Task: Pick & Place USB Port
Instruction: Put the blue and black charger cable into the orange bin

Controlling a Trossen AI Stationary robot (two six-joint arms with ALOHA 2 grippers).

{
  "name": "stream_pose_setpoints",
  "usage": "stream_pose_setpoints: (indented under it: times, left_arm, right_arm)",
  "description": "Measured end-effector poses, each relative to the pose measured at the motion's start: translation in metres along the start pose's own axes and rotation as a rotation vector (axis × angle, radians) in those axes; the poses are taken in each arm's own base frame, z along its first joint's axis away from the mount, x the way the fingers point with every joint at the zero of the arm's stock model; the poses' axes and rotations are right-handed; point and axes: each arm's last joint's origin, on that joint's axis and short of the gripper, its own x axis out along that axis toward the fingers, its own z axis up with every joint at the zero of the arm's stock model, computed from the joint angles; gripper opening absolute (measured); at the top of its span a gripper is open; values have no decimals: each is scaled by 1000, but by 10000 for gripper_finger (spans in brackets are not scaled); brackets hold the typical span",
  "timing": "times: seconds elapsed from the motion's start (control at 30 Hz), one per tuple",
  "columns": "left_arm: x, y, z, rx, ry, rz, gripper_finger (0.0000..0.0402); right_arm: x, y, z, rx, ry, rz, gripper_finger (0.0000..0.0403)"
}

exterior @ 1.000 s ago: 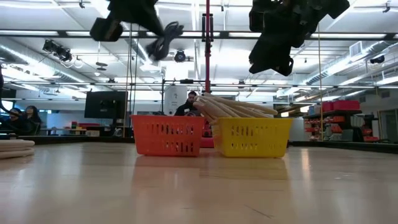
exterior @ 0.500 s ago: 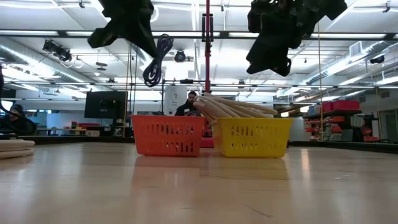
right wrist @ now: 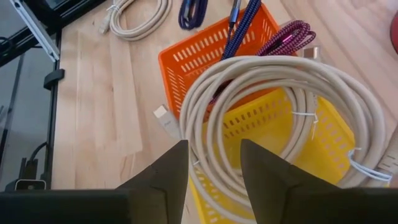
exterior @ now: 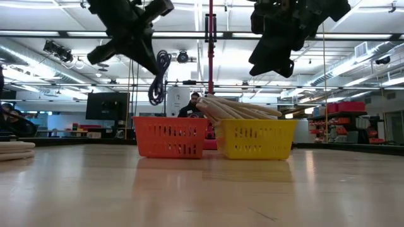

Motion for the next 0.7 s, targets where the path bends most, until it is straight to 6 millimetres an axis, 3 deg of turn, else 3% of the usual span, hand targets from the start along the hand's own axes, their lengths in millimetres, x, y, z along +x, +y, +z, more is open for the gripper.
stream_pose_setpoints:
  times: [0.37, 0.7]
  left_arm:
    - [18, 5, -9, -41, 14, -30, 0]
    - [52, 1, -28, -33, 102, -11, 0]
  right_arm:
    - [0, -1, 0, -3, 1, 7, 146]
    - [0, 0, 1, -2, -9, 12, 146]
